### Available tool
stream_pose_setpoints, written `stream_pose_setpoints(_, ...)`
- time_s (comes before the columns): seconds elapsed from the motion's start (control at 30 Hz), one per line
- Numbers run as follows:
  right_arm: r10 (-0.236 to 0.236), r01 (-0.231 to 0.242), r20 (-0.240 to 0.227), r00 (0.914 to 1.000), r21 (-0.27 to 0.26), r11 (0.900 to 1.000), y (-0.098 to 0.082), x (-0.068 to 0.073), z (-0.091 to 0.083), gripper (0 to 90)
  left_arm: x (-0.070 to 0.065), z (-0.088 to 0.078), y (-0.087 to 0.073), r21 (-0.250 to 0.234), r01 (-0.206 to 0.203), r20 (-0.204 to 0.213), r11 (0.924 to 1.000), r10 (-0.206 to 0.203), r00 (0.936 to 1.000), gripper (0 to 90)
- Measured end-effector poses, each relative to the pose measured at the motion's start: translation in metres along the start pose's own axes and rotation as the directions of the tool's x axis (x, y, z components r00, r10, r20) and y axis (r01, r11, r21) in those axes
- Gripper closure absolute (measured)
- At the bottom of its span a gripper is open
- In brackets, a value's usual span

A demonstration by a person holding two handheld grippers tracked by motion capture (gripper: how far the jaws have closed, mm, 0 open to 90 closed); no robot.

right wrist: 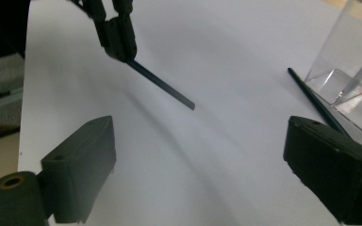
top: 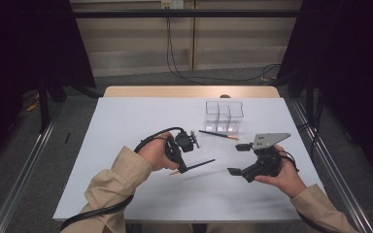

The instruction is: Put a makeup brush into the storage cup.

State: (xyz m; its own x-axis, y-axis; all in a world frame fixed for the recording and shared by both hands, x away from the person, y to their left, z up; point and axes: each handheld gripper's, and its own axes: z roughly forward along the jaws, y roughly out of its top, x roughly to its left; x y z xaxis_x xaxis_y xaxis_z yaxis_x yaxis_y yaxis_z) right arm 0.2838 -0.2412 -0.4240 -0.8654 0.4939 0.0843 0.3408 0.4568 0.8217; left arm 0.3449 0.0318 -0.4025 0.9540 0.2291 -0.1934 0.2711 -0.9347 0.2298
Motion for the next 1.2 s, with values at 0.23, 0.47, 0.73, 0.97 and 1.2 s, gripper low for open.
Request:
stream_pose_setpoints(0.23,-0.045,0.048,-0.04,0.9982,0.068,0.997,0.015,-0.001,0.009,17.3,-0.002,0.001,0.002,-0.001,-0.013,0.001,0.9999,0.013,0.9999,83.5)
stream_pose_setpoints(0.47,-0.088,0.102,-0.102,0.9909,0.137,0.985,0.029,-0.002,0.021,29.5,-0.005,-0.001,0.005,0.0,-0.029,0.003,0.9996,0.029,0.9996,83.5)
stream_pose_setpoints(0.73,-0.138,0.165,-0.152,0.9788,0.187,0.968,0.039,0.001,0.033,42.8,-0.007,-0.001,0.007,0.004,-0.045,0.004,0.999,0.045,0.999,83.5)
stream_pose_setpoints(0.97,-0.177,0.221,-0.192,0.9651,0.233,0.947,0.045,0.005,0.042,47.2,-0.008,-0.002,0.008,-0.005,-0.044,0.014,0.999,0.044,0.9989,83.5)
stream_pose_setpoints(1.2,-0.198,0.249,-0.215,0.9564,0.247,0.936,0.048,0.008,0.05,52.7,-0.009,0.0,0.012,-0.006,-0.057,0.018,0.9983,0.058,0.9982,83.5)
